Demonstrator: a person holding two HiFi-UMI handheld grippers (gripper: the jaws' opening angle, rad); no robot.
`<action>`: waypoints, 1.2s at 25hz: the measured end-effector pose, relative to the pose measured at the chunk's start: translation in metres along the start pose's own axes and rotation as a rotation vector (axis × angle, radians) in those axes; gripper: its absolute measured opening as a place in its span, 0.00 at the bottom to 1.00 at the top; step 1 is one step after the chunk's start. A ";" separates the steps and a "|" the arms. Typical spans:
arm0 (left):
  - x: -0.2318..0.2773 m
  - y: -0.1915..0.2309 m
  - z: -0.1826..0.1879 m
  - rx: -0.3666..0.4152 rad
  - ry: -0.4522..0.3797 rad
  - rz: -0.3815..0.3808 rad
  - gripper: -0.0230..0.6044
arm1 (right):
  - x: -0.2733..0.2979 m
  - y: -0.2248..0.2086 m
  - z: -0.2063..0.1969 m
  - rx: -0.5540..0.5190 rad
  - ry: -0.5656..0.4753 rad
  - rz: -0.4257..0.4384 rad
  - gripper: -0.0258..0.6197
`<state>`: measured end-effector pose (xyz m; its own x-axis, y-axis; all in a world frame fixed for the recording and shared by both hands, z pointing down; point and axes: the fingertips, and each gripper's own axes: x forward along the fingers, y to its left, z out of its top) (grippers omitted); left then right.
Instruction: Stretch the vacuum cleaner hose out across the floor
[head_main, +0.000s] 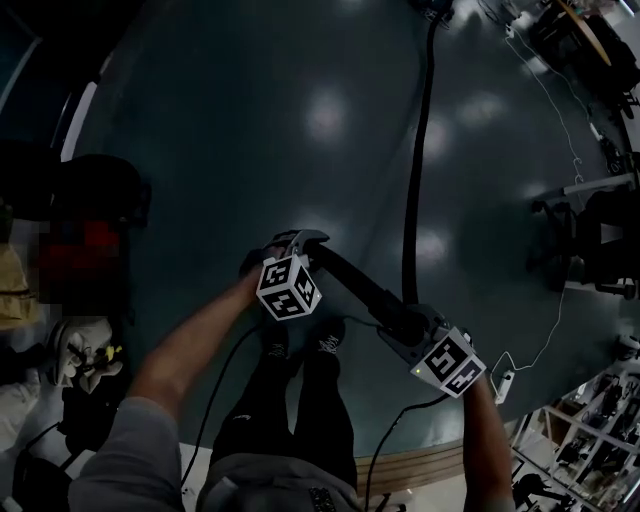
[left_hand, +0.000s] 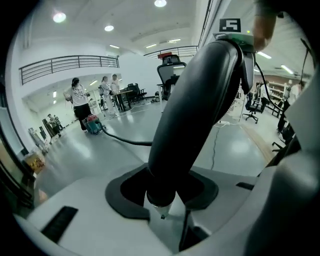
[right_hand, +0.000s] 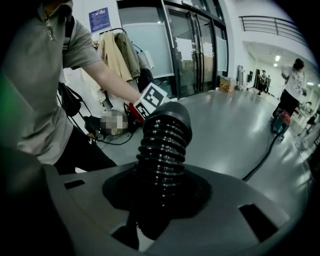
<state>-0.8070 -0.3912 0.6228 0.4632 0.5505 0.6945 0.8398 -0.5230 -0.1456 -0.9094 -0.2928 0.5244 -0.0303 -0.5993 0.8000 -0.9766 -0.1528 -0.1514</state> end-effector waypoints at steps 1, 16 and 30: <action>-0.005 0.002 -0.007 0.023 0.014 0.021 0.28 | 0.009 0.000 -0.005 -0.030 0.033 0.002 0.22; -0.095 -0.009 -0.067 0.059 0.113 0.159 0.27 | 0.049 -0.029 -0.009 -0.033 0.193 -0.123 0.42; -0.105 -0.070 -0.071 0.180 0.169 0.192 0.27 | 0.103 0.054 0.056 -0.211 0.203 0.164 0.42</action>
<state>-0.9345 -0.4584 0.6102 0.5775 0.3286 0.7474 0.7850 -0.4750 -0.3977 -0.9530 -0.4064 0.5663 -0.2122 -0.4303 0.8774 -0.9770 0.1119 -0.1814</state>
